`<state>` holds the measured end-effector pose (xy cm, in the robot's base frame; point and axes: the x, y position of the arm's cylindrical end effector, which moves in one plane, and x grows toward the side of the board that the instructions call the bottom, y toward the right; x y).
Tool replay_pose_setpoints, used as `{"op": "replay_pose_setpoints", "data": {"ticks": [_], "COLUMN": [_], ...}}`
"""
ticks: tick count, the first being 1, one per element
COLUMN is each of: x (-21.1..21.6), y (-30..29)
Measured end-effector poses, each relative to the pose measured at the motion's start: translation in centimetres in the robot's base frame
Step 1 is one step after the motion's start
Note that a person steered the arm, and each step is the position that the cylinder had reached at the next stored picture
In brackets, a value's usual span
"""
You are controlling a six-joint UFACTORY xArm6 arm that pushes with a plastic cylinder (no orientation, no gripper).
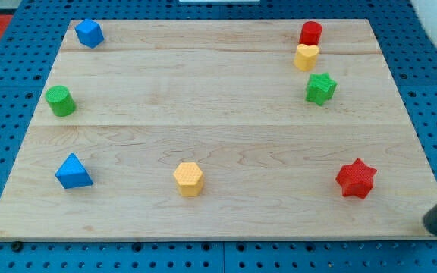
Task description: Push the red star bottom to the green star
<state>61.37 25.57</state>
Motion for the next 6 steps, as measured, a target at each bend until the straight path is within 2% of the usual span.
{"op": "replay_pose_setpoints", "data": {"ticks": [2,4,6], "x": [-4.8,-5.7,-11.7], "y": [-2.7,-9.7,-10.9]}}
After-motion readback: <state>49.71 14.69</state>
